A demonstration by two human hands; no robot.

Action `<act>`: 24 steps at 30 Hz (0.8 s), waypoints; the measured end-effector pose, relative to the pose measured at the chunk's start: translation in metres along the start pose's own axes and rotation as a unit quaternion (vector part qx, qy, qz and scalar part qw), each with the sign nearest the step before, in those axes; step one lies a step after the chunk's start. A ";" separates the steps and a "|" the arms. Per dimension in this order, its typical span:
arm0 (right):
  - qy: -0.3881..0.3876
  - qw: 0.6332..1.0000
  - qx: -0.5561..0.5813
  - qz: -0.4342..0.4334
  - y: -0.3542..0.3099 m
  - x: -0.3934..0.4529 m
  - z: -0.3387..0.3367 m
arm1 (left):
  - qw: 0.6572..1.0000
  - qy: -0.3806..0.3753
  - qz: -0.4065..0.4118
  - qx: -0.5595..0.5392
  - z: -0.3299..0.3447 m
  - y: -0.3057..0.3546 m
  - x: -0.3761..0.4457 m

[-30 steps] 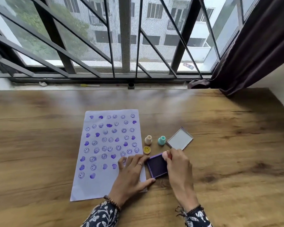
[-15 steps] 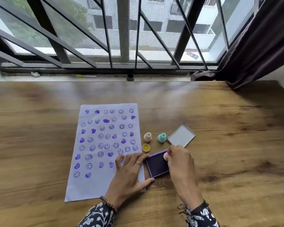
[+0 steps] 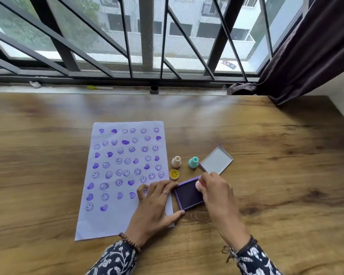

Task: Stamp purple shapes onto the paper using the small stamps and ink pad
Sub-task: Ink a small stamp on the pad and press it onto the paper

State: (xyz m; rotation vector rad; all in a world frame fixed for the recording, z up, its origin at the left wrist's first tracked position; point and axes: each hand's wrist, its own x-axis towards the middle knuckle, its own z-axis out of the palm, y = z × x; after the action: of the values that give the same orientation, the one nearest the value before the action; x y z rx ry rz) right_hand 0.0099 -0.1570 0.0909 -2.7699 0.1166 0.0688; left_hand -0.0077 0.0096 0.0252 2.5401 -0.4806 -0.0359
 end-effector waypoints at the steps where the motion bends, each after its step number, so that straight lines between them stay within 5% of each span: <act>1: 0.008 1.000 -0.004 -0.005 -0.001 -0.001 0.001 | 1.000 0.001 0.000 -0.004 0.000 0.000 0.000; 11: -0.006 0.998 -0.064 0.007 -0.018 -0.005 -0.002 | 1.000 0.010 0.007 -0.008 0.000 -0.002 -0.002; 16: 0.004 0.997 0.029 0.077 -0.044 -0.009 -0.014 | 0.996 -0.057 0.012 -0.073 -0.018 -0.006 0.002; 24: -0.056 0.990 0.126 0.030 -0.137 -0.072 0.043 | 0.998 0.047 -0.004 -0.030 -0.093 -0.102 -0.051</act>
State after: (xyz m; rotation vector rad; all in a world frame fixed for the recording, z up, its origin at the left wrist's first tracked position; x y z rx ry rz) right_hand -0.0512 -0.0091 0.1040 -2.5044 0.1666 0.2105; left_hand -0.0101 0.1554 0.0468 2.4725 -0.4253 0.0660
